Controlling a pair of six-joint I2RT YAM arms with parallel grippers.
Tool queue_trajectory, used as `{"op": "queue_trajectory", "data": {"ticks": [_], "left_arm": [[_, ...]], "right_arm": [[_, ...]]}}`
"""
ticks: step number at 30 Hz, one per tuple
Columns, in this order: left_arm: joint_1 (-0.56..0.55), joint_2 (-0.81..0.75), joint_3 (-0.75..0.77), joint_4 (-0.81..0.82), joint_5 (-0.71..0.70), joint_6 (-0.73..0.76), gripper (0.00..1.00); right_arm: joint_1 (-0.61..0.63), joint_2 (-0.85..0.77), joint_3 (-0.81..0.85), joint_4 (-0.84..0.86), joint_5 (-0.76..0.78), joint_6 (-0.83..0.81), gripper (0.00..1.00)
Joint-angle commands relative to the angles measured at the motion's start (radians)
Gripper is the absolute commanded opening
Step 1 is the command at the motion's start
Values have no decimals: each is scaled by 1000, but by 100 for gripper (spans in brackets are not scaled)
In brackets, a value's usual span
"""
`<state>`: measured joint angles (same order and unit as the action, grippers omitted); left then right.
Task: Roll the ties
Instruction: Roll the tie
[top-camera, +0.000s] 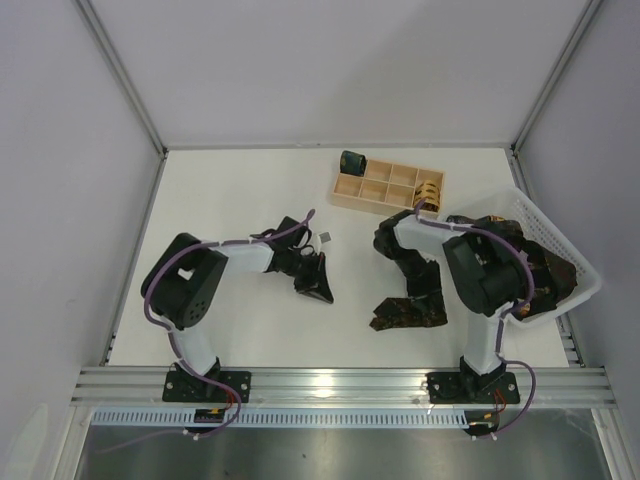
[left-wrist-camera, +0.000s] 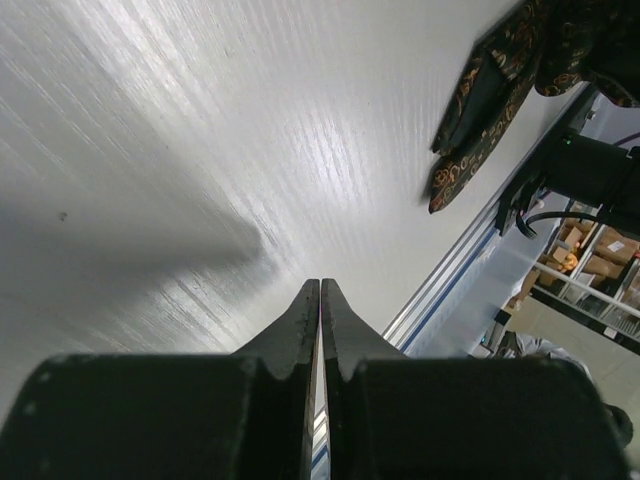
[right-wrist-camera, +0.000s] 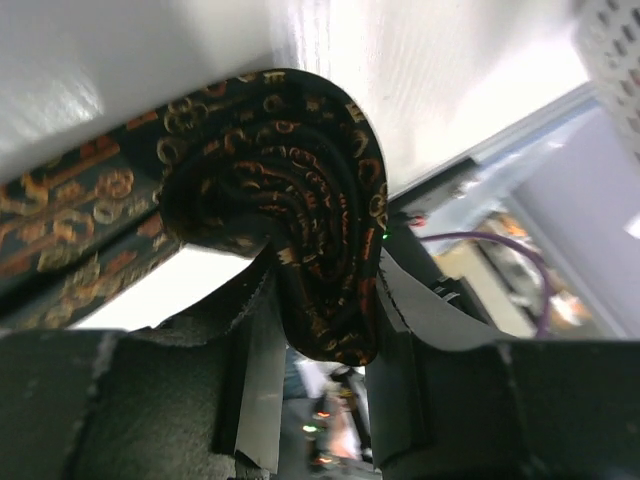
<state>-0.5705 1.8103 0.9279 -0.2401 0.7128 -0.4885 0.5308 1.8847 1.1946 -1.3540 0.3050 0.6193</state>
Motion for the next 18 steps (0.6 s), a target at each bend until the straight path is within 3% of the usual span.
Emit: {"op": "queue_trajectory", "data": {"ticks": [1,6,12,14,16,18], "left_arm": [[-6,-74,-27,58,39,5,7],[-6,-95,-58,59,43,5,7],[-11,-94,-81,133,80,-56,6],[-12,-88,-104,195,115,-132,1],[-20,-75,-127,360,181,-253,1],[-46,-46,-120,406,191,-303,0]], "right_arm": [[66,104,42,-168,69,65,0],[116,186,89,-168,60,92,0],[133,162,186,-168,-13,91,0],[135,133,239,-165,-106,83,0],[140,102,343,-166,-182,80,0],[140,80,394,-165,-214,86,0]]}}
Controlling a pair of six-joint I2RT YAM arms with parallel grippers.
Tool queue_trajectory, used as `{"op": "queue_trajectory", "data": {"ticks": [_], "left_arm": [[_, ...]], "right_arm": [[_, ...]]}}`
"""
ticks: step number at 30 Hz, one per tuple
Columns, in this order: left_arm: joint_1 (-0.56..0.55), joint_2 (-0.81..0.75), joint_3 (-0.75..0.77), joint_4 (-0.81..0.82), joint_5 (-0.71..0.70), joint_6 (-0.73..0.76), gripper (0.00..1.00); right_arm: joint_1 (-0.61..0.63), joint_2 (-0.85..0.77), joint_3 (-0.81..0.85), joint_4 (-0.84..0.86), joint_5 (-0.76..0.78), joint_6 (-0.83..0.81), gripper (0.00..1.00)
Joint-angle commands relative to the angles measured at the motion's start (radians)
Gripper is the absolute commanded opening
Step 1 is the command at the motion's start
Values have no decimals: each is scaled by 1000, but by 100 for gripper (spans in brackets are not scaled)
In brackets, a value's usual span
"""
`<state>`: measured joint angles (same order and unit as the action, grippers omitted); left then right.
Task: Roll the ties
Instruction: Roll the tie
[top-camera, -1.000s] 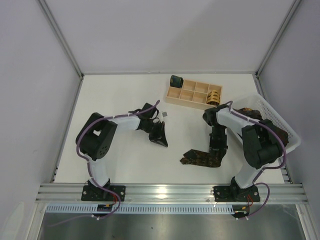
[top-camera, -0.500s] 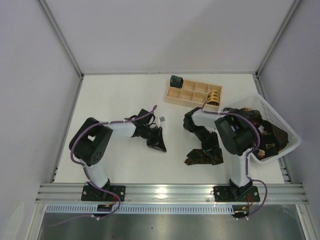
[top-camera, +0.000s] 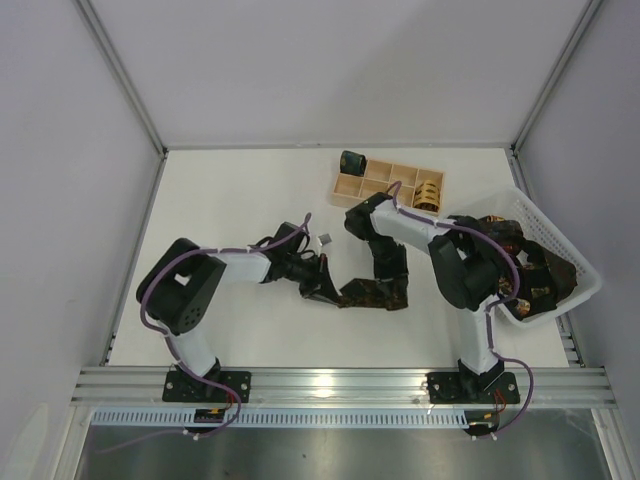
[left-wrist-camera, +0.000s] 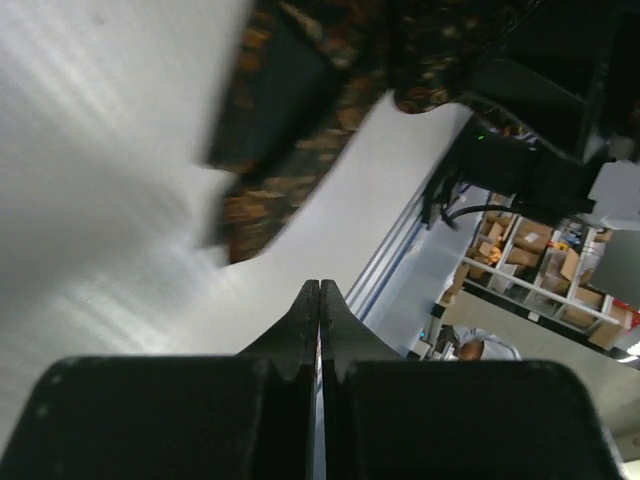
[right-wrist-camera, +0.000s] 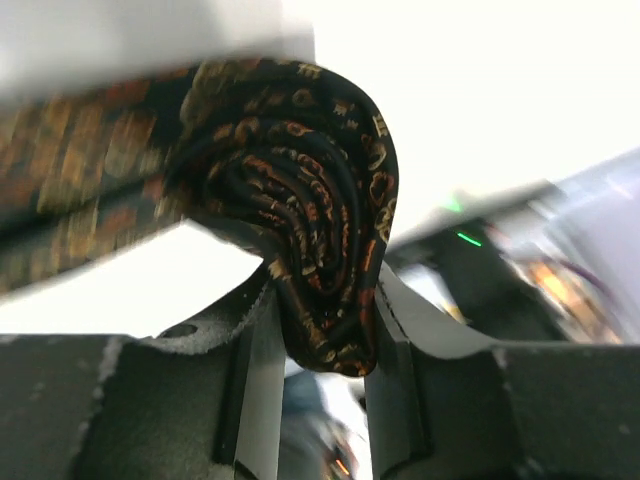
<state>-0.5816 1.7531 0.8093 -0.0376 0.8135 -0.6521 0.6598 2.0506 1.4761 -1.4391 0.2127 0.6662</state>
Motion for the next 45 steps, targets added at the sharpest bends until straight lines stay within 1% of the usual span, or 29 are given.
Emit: {"op": "queue_trajectory", "data": {"ticks": [1,3,6,10,16,20,25,29,32,36,40,45], "left_arm": [[-49,23,11,209,95,-159,1],[-82,55,59,199,92,-170,1],[-99,83,106,170,50,-188,1],[-92,105,126,142,6,-205,0],[-90,69,116,157,-31,-221,0],[-90,133,177,142,-31,-225,0],[-84,174,243,96,-66,-210,0],[-84,223,295,51,-73,-189,0],[-87,246,298,74,-63,-201,0],[-92,276,324,64,-62,-195,1],[-92,301,366,45,-73,-182,1],[-96,330,396,11,-74,-198,0]], "right_arm": [[11,-86,150,-80,-160,39,0],[8,-75,165,-81,-191,42,0],[15,-50,177,-81,-202,39,0],[21,-41,178,-80,-202,36,0],[18,-41,168,-81,-245,24,0],[21,-37,171,-78,-265,21,0],[20,-35,168,-78,-282,16,0],[20,-44,179,-70,-317,19,0],[14,-63,164,-34,-360,39,0],[3,-61,147,5,-403,58,0],[-11,-37,132,28,-417,72,0],[-31,14,159,40,-398,98,0]]}}
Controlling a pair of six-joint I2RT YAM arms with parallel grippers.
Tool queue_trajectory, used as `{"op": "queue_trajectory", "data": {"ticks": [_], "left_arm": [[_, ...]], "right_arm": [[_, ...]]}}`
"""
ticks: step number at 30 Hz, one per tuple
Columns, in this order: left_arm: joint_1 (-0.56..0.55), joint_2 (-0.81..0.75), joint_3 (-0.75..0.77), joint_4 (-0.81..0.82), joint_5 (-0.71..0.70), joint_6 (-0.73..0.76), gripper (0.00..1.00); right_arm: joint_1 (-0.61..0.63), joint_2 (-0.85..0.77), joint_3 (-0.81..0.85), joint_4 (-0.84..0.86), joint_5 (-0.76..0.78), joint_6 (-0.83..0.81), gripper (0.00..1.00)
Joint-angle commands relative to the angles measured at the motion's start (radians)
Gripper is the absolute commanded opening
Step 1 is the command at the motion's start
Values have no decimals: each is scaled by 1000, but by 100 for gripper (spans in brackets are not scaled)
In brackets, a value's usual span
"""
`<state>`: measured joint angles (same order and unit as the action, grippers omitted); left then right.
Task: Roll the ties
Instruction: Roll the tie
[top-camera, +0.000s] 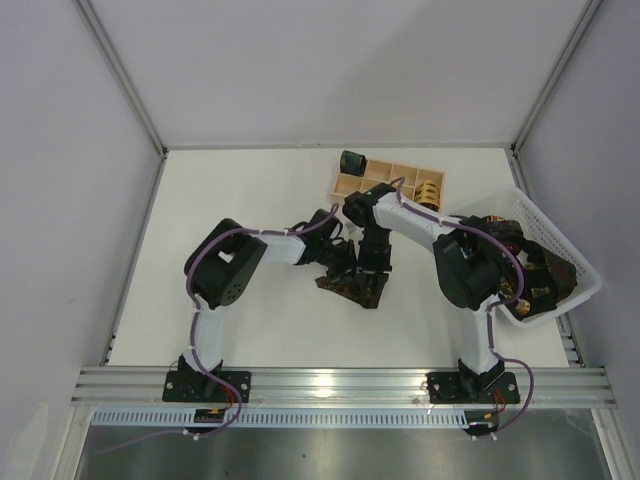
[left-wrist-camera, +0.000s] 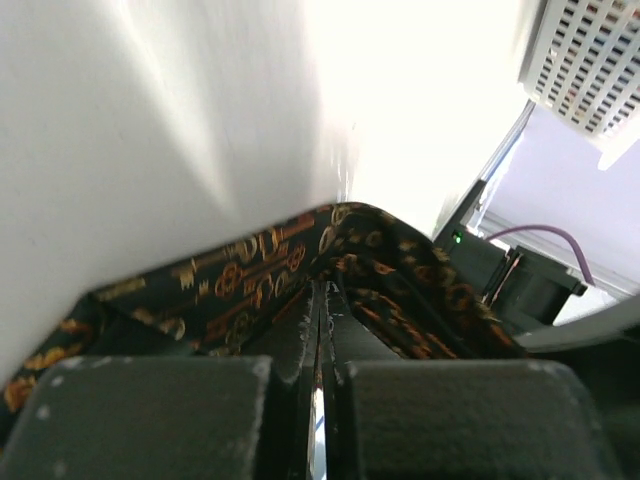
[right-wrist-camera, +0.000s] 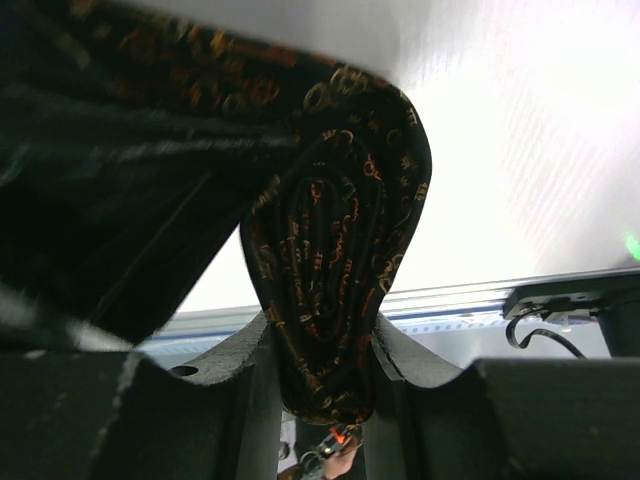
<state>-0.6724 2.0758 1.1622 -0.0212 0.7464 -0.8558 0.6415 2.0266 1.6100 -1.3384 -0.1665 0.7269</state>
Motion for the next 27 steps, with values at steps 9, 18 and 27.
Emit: {"op": "queue_trajectory", "data": {"ticks": [9,18,27], "left_arm": [[-13,3,19,-22,-30,-2,1],[8,-104,-13,-161,-127,129,0],[51,-399,-116,-287,-332,251,1]], "right_arm": [[1,121,47,-39,1,180,0],[-71,-61,-107,76,-171,-15,0],[-82,-154,-160,217,-477,-287,0]]}}
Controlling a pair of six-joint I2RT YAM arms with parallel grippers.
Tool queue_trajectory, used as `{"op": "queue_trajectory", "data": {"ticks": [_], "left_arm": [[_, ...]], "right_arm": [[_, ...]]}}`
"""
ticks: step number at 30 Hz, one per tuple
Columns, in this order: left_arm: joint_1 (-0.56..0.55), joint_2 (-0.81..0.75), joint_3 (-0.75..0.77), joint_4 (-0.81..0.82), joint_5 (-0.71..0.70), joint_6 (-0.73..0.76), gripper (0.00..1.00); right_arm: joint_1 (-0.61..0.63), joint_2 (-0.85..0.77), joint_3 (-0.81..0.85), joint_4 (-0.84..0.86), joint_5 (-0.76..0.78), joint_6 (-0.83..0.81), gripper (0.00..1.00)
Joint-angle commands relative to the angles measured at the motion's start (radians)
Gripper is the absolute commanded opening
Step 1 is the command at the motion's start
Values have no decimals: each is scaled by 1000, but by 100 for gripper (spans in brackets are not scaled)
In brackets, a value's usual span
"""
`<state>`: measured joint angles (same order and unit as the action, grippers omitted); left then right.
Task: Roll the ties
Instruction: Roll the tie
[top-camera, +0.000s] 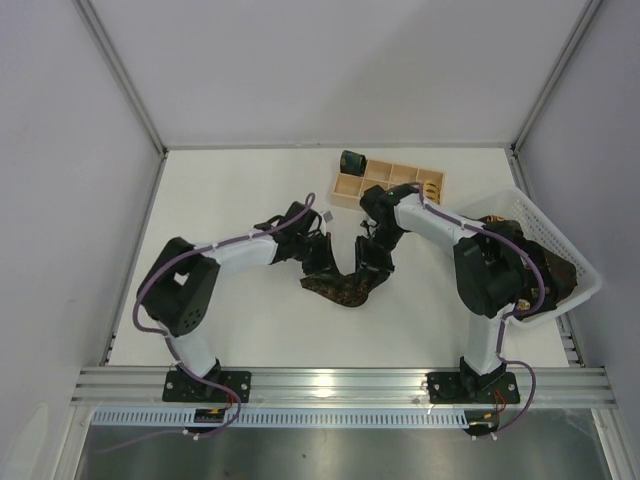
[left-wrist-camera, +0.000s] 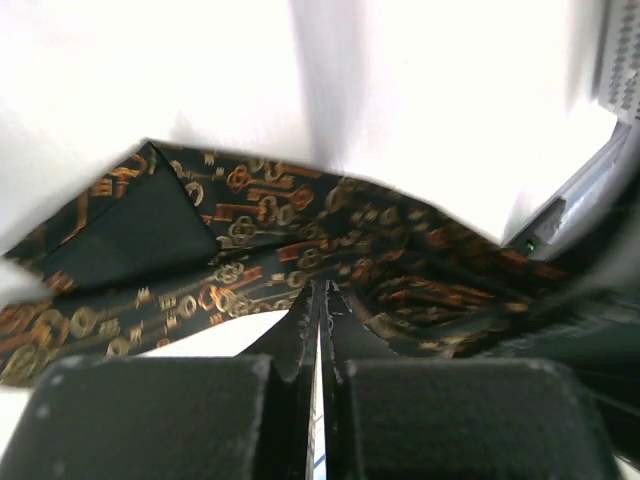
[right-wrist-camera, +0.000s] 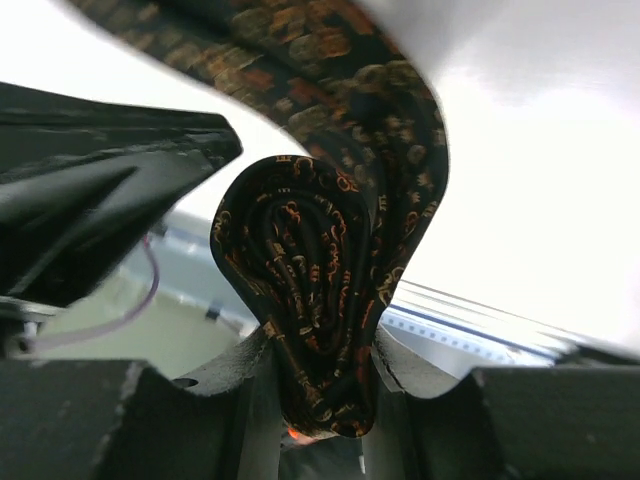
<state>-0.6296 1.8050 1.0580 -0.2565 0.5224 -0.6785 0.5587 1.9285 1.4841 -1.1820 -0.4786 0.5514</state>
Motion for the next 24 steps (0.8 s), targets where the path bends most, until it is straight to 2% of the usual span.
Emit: {"op": "queue_trajectory", "data": {"ticks": [1,6,11,15,24], "left_arm": [[7,-148,-16,-53,-117,80,0],[7,-124,-10,-41,-58,60,1],[7,26,-15,43,66,10,1],[10,115,-19,37,57,10,1],[56,22,-168,17,-22,28,0]], "right_arm": [[4,-59,-45,83,-198,-119,0],[-5,-94,-152,177,-238,-62,0],[-13,-117,-219,278,-253,-2,0],[-22,-135,-239,292,-232,21,0],[-74,-129,-213,204,-135,2,0]]}}
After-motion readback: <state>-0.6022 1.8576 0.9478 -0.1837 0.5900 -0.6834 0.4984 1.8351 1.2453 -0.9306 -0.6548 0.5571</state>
